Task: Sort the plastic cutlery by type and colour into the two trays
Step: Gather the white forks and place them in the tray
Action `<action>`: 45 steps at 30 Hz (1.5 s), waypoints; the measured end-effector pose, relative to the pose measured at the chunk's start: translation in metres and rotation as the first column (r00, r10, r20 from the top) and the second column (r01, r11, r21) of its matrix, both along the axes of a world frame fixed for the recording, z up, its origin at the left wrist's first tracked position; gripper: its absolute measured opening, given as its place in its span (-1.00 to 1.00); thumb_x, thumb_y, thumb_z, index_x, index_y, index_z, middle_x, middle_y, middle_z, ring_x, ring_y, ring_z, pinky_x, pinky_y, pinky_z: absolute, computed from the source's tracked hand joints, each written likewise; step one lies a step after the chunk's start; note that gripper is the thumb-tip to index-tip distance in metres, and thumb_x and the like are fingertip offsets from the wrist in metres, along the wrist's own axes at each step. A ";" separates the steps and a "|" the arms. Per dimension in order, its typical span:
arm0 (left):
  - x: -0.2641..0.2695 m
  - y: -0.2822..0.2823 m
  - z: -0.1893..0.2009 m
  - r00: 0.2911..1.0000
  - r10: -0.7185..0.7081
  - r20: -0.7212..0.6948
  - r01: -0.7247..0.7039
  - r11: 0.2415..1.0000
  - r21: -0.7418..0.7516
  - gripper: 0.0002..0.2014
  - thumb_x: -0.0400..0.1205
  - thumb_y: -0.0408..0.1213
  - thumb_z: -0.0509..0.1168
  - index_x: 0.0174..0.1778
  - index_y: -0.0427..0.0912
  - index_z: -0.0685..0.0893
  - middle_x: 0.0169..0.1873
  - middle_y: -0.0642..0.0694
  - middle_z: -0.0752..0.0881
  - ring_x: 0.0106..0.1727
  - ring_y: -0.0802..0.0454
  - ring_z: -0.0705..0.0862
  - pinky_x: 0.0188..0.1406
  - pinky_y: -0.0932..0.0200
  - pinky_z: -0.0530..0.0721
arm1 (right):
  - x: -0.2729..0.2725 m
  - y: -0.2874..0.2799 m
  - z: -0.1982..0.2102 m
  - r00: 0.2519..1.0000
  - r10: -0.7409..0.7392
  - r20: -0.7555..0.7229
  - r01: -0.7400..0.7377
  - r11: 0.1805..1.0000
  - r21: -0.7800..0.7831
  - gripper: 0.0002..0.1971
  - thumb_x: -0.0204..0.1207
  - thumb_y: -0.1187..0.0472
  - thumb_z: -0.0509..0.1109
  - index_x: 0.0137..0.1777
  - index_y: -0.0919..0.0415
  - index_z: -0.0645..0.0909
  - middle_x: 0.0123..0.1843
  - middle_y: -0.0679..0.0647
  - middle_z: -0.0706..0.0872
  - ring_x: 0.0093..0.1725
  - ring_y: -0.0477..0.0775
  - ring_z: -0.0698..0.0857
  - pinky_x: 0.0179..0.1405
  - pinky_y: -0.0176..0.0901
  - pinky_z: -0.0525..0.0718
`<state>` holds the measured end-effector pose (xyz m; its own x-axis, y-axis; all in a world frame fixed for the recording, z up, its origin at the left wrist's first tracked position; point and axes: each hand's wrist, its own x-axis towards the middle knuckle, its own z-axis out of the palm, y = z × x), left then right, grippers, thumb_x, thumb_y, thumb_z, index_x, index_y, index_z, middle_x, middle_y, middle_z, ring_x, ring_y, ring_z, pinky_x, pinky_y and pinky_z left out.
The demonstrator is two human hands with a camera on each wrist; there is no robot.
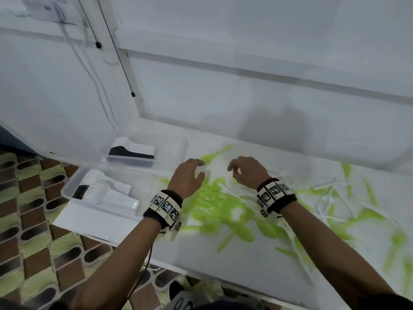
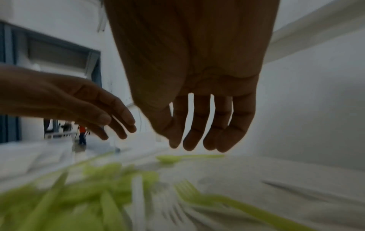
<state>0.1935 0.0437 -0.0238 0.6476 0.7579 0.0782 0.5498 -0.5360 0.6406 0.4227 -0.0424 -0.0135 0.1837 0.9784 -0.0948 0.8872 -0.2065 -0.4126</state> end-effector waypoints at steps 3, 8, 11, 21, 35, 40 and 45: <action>0.034 -0.037 -0.007 0.992 -0.117 -0.054 0.116 0.993 -0.020 -0.68 0.68 -0.31 0.40 0.37 -0.19 0.68 0.29 -0.17 0.69 0.29 -0.19 0.67 0.28 0.00 0.56 | 0.030 -0.045 -0.007 0.990 0.048 0.133 -0.018 0.975 -0.220 -0.73 0.52 0.07 0.45 0.21 0.00 0.72 0.20 0.08 0.63 0.24 0.19 0.61 0.12 -0.05 0.59; 0.072 -0.073 -0.021 0.927 -0.148 -0.345 0.175 0.983 0.048 -0.66 0.69 -0.22 0.34 0.40 -0.03 0.67 0.41 -0.07 0.60 0.40 -0.16 0.55 0.29 -0.07 0.54 | 0.046 -0.089 -0.027 0.987 0.108 0.115 -0.076 0.965 -0.252 -0.60 0.59 0.06 0.42 0.43 0.03 0.63 0.34 0.13 0.56 0.38 0.23 0.52 0.27 0.07 0.61; 0.081 -0.083 -0.024 0.878 -0.122 -0.463 0.196 0.974 0.115 -0.69 0.70 -0.24 0.30 0.36 0.02 0.69 0.40 -0.05 0.58 0.41 -0.14 0.51 0.25 -0.04 0.48 | 0.042 -0.102 -0.033 0.984 0.110 0.143 -0.079 0.976 -0.205 -0.63 0.63 0.12 0.40 0.43 0.06 0.60 0.33 0.10 0.54 0.39 0.20 0.48 0.20 0.10 0.63; 0.081 -0.082 -0.029 0.857 -0.123 -0.500 0.226 0.962 0.150 -0.76 0.66 -0.21 0.34 0.25 -0.03 0.70 0.31 -0.06 0.59 0.40 -0.12 0.51 0.28 -0.04 0.44 | 0.041 -0.118 -0.038 0.994 0.052 0.101 -0.059 0.996 0.062 -0.81 0.63 0.19 0.40 0.21 0.14 0.65 0.22 0.08 0.58 0.30 0.17 0.52 0.02 0.06 0.65; 0.074 -0.054 -0.035 0.872 -0.366 -0.325 0.419 0.902 0.108 -0.84 0.62 -0.25 0.47 0.07 -0.20 0.71 0.04 -0.16 0.73 0.14 -0.23 0.67 0.04 -0.01 0.55 | 0.039 -0.126 0.016 0.796 -0.282 -0.536 0.504 0.799 0.327 -0.64 0.49 0.26 0.58 0.05 0.02 0.42 -0.34 0.00 0.83 -0.31 -0.07 0.80 -0.16 -0.21 0.68; 0.072 -0.040 -0.027 0.827 -0.513 -0.230 0.524 0.852 -0.016 -0.78 0.70 -0.21 0.43 0.24 -0.15 0.73 0.00 -0.18 0.84 0.08 -0.18 0.78 0.06 0.02 0.67 | 0.043 -0.142 0.017 0.713 -0.330 -0.619 0.601 0.743 0.295 -0.85 0.56 0.32 0.53 -0.04 0.14 0.60 -0.36 0.11 0.81 -0.40 0.17 0.78 -0.20 0.16 0.84; 0.065 -0.032 -0.030 0.834 -0.527 -0.165 0.537 0.844 0.018 -0.72 0.79 -0.07 0.16 0.26 -0.11 0.67 -0.09 -0.17 0.82 -0.12 -0.22 0.74 -0.14 -0.03 0.61 | 0.053 -0.162 -0.012 0.709 -0.494 -0.503 0.690 0.632 0.353 -0.89 0.65 0.28 0.41 0.07 0.19 0.76 -0.20 0.04 0.87 -0.25 -0.08 0.85 -0.07 0.08 0.85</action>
<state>0.2588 0.0117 -0.0537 0.9569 0.2900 -0.0163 0.2540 -0.8084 0.5310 0.4756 -0.2044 -0.0251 0.7920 0.5839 0.1782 0.4277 -0.3224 -0.8445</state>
